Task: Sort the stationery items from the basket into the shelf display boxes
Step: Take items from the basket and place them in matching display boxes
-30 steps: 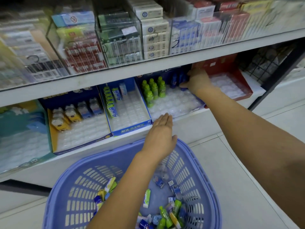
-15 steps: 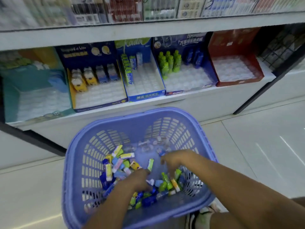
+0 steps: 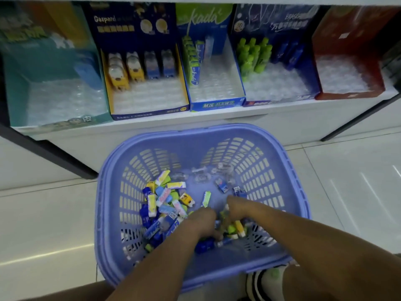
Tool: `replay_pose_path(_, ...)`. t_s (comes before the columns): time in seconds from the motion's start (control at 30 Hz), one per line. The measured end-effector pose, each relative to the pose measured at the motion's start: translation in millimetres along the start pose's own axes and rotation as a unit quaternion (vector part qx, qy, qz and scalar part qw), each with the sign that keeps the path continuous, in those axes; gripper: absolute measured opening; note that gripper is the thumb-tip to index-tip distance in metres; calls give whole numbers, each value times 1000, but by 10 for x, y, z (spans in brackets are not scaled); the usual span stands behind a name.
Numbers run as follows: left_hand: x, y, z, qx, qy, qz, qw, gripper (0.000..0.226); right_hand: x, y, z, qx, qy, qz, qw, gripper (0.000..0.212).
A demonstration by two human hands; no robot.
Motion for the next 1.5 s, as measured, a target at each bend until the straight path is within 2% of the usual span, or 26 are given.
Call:
replay_pose_path(0.07, 14, -39, 28, 1, 15, -2, 1000, 51, 121, 35, 33, -75, 33, 67, 994, 76)
replay_pose_path(0.13, 30, -17, 36, -17, 21, 15, 1000, 57, 213, -59, 86, -56, 30, 85, 994, 86)
replay_pose_path(0.23, 80, 18, 57, -35, 28, 45, 998, 64, 271, -166, 157, -23, 11, 66, 997, 77)
replay_pose_path(0.37, 186, -121, 79, 45, 38, 33, 998, 56, 393, -185, 162, -12, 89, 17, 996, 53)
replay_pose_path(0.53, 220, -162, 77, 94, 39, 55, 993, 42, 270, -155, 70, 16, 113, 13, 993, 50)
replay_pose_path(0.7, 178, -203, 63, 90, 26, 34, 995, 42, 453, -58, 36, -52, 190, -87, 977, 52)
replay_pose_path(0.77, 171, -203, 50, 108, 22, -14, 994, 35, 464, 12, 23, -84, 197, -58, 975, 42)
replay_pose_path(0.83, 189, -144, 19, 122, 35, -73, 989, 23, 391, 85, 7, -100, 186, 28, 977, 31)
replay_pose_path(0.93, 236, 4, -9, 130, 67, -203, 968, 30, 249, 194, 2, -100, 161, 150, 970, 20)
replay_pose_path(1.0, 311, 57, -7, 153, 100, -348, 919, 31, 138, 348, -40, -123, 139, 200, 962, 20)
replay_pose_path(1.1, 421, 272, -22, 132, 123, -572, 800, 38, 54, 646, -233, -172, 151, 316, 921, 32)
replay_pose_path(1.2, 427, 580, -64, 86, 88, -696, 707, 31, 202, 881, -538, -191, 220, 429, 855, 24)
replay_pose_path(1.27, 245, 748, -151, 117, 33, -742, 659, 21, 310, 993, -713, -207, 259, 452, 828, 18)
replay_pose_path(1.33, 13, 874, -269, 171, -17, -790, 589, 25, 402, 1086, -883, -223, 274, 440, 826, 19)
replay_pose_path(1.37, -83, 933, -325, 191, -36, -807, 558, 29, 423, 1146, -965, -238, 272, 411, 837, 22)
replay_pose_path(1.43, -211, 1050, -430, 205, -68, -827, 519, 35, 413, 1333, -1148, -304, 253, 308, 866, 32)
replay_pose_path(1.5, -280, 1177, -530, 205, -97, -836, 500, 37, 438, 1556, -1359, -387, 244, 194, 868, 39)
Point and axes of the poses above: each hand's wrist, its own z-axis towards the middle knuckle, its own y-axis out of the back of the hand, x = y × z, the point moved 10 cm from there along z, towards the middle knuckle, and after that the axes turned 14 degrees about y, right-handed, at the moved point
